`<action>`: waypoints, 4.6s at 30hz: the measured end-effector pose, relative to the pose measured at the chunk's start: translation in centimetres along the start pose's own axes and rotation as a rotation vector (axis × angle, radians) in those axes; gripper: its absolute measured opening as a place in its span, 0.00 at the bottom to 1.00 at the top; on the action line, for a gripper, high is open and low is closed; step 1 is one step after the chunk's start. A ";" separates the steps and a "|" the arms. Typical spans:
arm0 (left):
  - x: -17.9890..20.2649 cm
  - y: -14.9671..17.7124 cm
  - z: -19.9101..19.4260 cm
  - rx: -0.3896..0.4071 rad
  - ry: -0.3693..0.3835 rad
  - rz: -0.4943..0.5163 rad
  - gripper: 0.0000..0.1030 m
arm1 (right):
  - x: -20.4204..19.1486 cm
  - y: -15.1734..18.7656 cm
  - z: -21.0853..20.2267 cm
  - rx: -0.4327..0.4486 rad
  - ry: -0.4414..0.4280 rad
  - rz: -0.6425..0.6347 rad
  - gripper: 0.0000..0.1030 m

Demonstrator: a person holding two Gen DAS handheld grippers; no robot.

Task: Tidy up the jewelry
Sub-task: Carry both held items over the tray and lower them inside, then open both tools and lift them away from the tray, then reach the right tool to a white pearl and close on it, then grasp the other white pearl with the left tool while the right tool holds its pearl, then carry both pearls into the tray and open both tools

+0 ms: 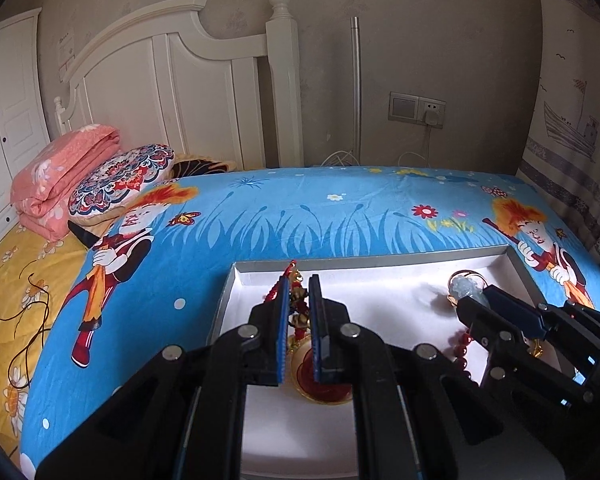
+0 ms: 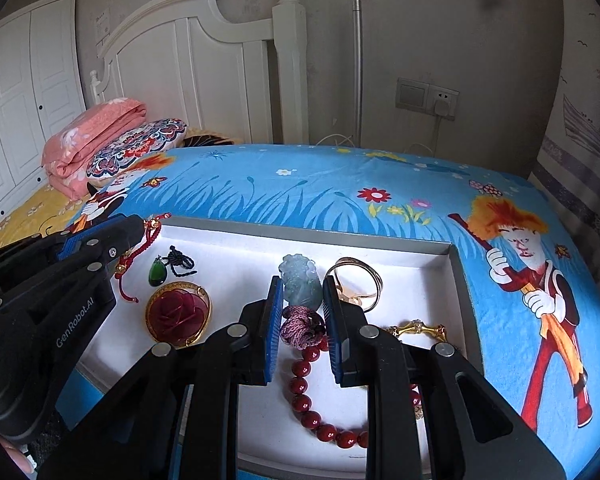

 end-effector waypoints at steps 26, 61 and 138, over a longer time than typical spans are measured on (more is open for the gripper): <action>-2.1 1.4 -1.3 -0.025 -0.053 0.007 0.70 | -0.1 1.6 -1.2 -0.018 -0.032 0.017 0.22; -4.4 19.5 -12.4 0.026 -0.035 0.033 0.90 | -1.7 12.1 -7.9 -0.032 -0.045 -0.005 0.23; 1.1 19.1 -11.8 0.026 0.020 0.107 0.13 | -2.7 15.1 -12.9 0.163 -0.033 -0.082 0.14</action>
Point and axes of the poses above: each gripper's, at about its wrist camera, not at the fingertips, and z roughly the way its jaws point, x to its right, y to its underside, the point moved 4 cm from there along z, roughly the way its jaws point, and after that the axes turned 7 degrees about y, right-handed, at the moved point
